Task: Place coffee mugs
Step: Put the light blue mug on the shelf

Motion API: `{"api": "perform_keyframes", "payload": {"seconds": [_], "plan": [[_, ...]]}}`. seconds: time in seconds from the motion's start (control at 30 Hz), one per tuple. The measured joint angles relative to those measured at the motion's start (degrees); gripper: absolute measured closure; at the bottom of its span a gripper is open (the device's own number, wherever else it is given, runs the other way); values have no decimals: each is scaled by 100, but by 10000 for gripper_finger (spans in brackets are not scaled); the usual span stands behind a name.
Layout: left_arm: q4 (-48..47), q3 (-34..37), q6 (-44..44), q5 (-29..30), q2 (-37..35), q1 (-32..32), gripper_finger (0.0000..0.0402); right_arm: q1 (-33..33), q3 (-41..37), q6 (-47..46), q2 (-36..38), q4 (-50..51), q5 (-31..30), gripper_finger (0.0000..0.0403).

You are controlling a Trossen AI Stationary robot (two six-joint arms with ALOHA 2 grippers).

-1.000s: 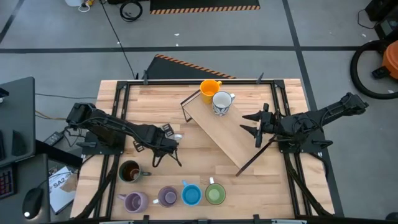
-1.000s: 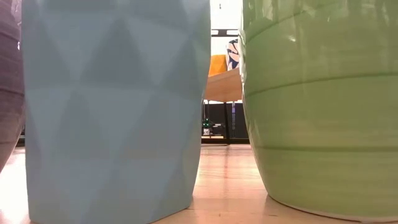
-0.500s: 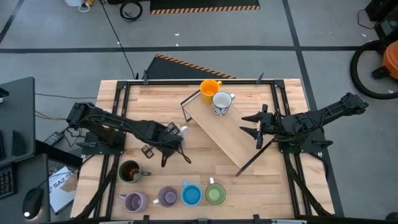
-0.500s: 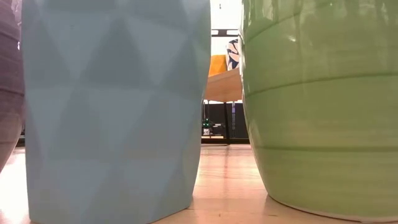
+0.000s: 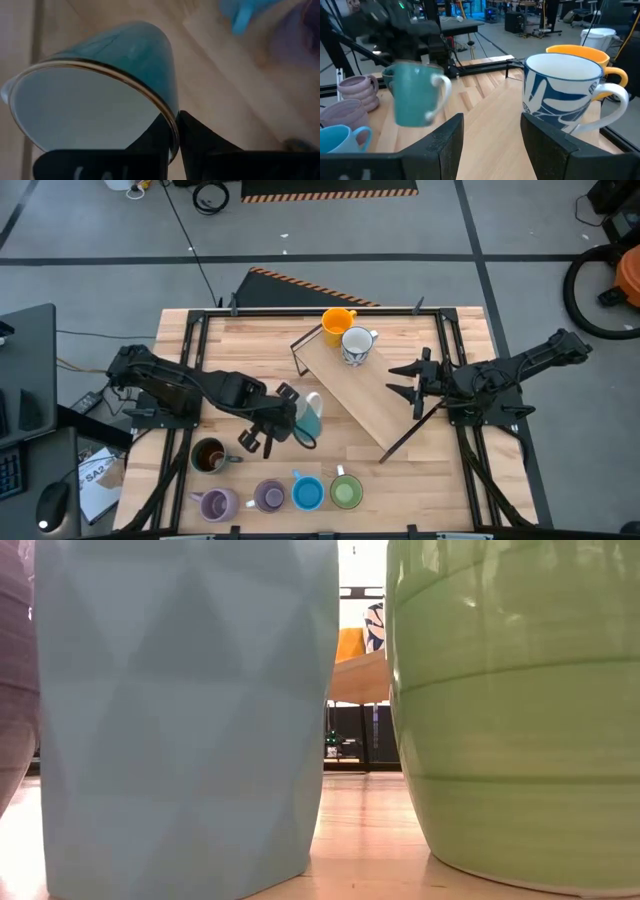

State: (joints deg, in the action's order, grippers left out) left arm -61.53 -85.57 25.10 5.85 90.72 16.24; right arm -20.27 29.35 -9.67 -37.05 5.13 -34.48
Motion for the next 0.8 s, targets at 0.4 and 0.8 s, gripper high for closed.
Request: {"api": "perform_keyframes", "payload": {"seconds": [0.4,0.8], "plan": [[-1518,-2818,-47,196,1487,-128,372,-2,1204,-374,36,2157,9,200],[-2432,-4818,757,764,2817,-436,372,-2,1750,-804,32,3335,7,200]]}}
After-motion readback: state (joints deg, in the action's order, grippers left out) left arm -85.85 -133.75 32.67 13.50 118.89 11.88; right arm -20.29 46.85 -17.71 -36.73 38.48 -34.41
